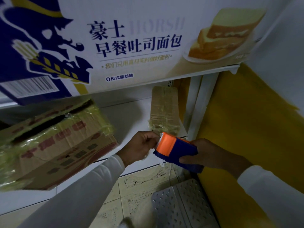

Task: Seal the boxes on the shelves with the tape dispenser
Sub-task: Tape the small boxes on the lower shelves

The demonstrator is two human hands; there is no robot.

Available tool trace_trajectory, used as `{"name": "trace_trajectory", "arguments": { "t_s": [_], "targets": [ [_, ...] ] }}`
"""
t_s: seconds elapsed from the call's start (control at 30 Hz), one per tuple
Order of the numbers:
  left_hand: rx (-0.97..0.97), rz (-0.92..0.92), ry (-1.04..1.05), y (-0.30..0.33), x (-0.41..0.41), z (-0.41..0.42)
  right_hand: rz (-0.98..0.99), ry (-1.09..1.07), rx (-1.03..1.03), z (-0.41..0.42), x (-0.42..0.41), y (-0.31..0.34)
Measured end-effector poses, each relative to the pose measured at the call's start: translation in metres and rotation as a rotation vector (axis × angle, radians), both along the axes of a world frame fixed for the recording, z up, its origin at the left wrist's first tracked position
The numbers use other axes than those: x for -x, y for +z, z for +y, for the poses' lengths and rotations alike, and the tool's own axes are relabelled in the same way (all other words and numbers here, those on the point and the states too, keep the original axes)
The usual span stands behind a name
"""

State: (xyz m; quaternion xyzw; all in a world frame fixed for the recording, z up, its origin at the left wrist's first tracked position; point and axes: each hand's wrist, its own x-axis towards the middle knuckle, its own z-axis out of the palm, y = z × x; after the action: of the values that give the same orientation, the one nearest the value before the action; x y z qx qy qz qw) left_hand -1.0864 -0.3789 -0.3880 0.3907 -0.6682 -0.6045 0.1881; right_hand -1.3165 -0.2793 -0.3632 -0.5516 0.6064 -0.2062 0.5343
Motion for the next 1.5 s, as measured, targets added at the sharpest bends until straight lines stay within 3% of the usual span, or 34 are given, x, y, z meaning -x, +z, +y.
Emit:
{"name": "trace_trajectory", "arguments": {
  "t_s": [0.3, 0.83, 1.0, 1.07, 1.33, 1.4, 1.5],
  "targets": [
    [-0.003, 0.118, 0.410, 0.009, -0.023, -0.041, 0.165, -0.018, -0.107, -0.010, 0.064, 0.024],
    [-0.144, -0.192, 0.390, -0.013, 0.006, -0.046, 0.287, -0.036, -0.197, -0.039, 0.100, 0.001],
    [-0.267, -0.214, 0.561, -0.029, 0.019, -0.058, 0.303, -0.033, -0.194, -0.051, 0.091, -0.013],
    [-0.180, -0.258, 0.603, -0.033, 0.022, -0.062, 0.277, -0.043, -0.181, -0.052, 0.089, -0.015],
    [0.153, -0.195, 0.350, -0.041, 0.026, -0.053, 0.211, -0.081, -0.154, -0.053, 0.087, -0.019],
    [0.218, -0.253, 0.231, -0.040, 0.020, -0.054, 0.201, -0.075, -0.158, -0.053, 0.088, -0.021],
    [0.094, -0.225, 0.259, -0.035, 0.021, -0.057, 0.197, -0.078, -0.153, -0.052, 0.087, -0.021]
  ]
}}
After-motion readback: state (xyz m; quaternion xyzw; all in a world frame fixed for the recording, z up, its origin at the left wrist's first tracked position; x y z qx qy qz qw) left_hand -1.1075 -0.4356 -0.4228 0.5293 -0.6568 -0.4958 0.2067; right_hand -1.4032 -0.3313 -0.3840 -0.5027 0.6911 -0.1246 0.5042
